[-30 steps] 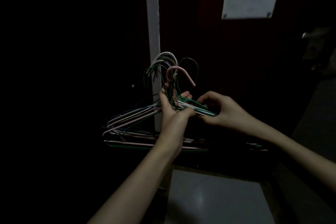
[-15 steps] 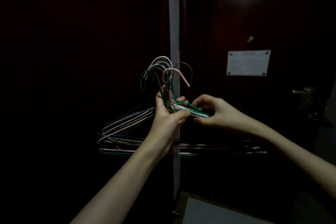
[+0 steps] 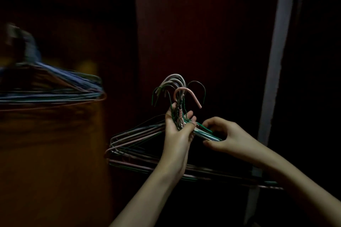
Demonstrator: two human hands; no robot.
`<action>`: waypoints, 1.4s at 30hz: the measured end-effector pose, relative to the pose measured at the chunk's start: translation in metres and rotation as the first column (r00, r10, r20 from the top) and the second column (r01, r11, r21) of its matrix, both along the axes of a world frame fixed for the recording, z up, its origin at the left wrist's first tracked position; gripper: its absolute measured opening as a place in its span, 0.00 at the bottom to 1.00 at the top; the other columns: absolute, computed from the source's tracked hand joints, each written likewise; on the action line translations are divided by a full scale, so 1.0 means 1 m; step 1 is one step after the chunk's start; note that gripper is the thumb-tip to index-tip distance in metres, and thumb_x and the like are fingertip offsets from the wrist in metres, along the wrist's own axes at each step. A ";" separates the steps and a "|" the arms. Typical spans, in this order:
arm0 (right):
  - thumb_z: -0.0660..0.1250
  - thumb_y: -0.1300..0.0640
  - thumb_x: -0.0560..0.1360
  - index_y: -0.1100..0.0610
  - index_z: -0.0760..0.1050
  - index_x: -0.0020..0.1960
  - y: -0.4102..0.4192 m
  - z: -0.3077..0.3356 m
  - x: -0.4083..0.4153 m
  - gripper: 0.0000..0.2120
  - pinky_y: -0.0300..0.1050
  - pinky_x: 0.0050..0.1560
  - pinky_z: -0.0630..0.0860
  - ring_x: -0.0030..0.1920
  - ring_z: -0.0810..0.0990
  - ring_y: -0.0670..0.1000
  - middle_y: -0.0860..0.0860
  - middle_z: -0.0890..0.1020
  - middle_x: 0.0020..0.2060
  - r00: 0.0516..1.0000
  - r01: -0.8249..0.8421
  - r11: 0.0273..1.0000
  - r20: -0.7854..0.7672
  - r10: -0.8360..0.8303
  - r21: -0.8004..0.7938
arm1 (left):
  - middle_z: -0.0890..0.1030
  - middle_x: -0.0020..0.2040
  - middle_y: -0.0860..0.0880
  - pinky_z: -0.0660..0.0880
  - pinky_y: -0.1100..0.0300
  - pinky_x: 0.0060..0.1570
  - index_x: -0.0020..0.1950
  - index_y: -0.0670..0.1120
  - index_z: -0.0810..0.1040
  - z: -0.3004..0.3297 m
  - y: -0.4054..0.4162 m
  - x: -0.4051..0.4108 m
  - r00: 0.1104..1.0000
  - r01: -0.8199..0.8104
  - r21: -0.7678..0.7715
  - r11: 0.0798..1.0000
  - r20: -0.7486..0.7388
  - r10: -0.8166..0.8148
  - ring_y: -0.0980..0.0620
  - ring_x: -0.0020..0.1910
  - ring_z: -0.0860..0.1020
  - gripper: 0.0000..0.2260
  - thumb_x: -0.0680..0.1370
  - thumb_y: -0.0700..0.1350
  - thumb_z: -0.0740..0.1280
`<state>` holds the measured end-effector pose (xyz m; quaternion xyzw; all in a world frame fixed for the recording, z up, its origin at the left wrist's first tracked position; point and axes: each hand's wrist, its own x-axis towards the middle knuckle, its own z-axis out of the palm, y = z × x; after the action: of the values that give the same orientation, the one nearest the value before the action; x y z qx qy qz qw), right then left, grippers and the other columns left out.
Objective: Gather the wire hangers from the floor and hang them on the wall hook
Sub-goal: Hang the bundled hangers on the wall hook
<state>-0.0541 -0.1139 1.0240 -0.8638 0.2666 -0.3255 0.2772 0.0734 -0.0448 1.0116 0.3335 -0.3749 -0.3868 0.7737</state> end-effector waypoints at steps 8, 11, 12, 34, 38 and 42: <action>0.75 0.56 0.68 0.41 0.70 0.51 0.043 0.023 0.125 0.19 0.31 0.51 0.72 0.52 0.75 0.38 0.42 0.77 0.51 0.974 -0.211 0.977 -0.085 0.209 -0.013 | 0.76 0.63 0.43 0.74 0.57 0.55 0.72 0.49 0.62 0.022 0.077 0.097 0.963 -0.263 0.008 0.965 -0.054 0.263 0.48 0.60 0.76 0.29 0.75 0.25 0.57; 0.75 0.53 0.66 0.44 0.69 0.54 0.062 0.029 0.169 0.22 0.24 0.40 0.71 0.50 0.75 0.38 0.40 0.75 0.50 0.955 -0.280 0.959 -0.092 0.282 0.038 | 0.76 0.63 0.43 0.74 0.62 0.50 0.75 0.47 0.58 0.026 0.103 0.132 0.944 -0.324 0.018 0.946 -0.051 0.325 0.53 0.55 0.77 0.31 0.75 0.26 0.58; 0.75 0.53 0.66 0.45 0.69 0.55 0.067 0.031 0.182 0.22 0.23 0.37 0.70 0.47 0.74 0.37 0.39 0.74 0.48 0.949 -0.302 0.951 -0.072 0.307 0.072 | 0.76 0.63 0.43 0.74 0.62 0.49 0.76 0.47 0.56 0.028 0.111 0.143 0.938 -0.344 0.023 0.939 -0.049 0.344 0.54 0.54 0.78 0.32 0.75 0.26 0.58; 0.65 0.58 0.76 0.52 0.75 0.47 0.118 0.040 0.347 0.03 0.31 0.34 0.72 0.35 0.76 0.45 0.47 0.79 0.38 0.899 -0.408 0.913 0.169 0.403 -0.004 | 0.73 0.67 0.42 0.63 0.52 0.67 0.77 0.48 0.54 0.030 0.193 0.278 0.891 -0.450 0.010 0.893 -0.069 0.449 0.48 0.61 0.76 0.34 0.75 0.26 0.59; 0.66 0.55 0.76 0.47 0.74 0.50 0.126 0.044 0.364 0.06 0.42 0.44 0.79 0.45 0.82 0.49 0.50 0.82 0.45 0.859 -0.485 0.874 0.202 0.471 0.022 | 0.71 0.68 0.42 0.61 0.48 0.71 0.76 0.47 0.56 0.026 0.186 0.280 0.890 -0.452 0.061 0.890 -0.040 0.455 0.45 0.65 0.72 0.34 0.74 0.27 0.60; 0.62 0.59 0.78 0.45 0.76 0.48 0.124 0.047 0.377 0.09 0.34 0.45 0.77 0.43 0.80 0.40 0.44 0.81 0.43 0.836 -0.517 0.853 0.173 0.521 -0.073 | 0.70 0.70 0.42 0.60 0.46 0.71 0.77 0.46 0.55 0.024 0.185 0.280 0.903 -0.425 0.081 0.902 -0.038 0.429 0.44 0.66 0.71 0.34 0.74 0.27 0.61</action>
<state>0.3224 0.0097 1.0708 -0.8726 -0.0083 -0.3205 0.3685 0.3538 0.1400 1.0356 0.4240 -0.2573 -0.2301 0.8373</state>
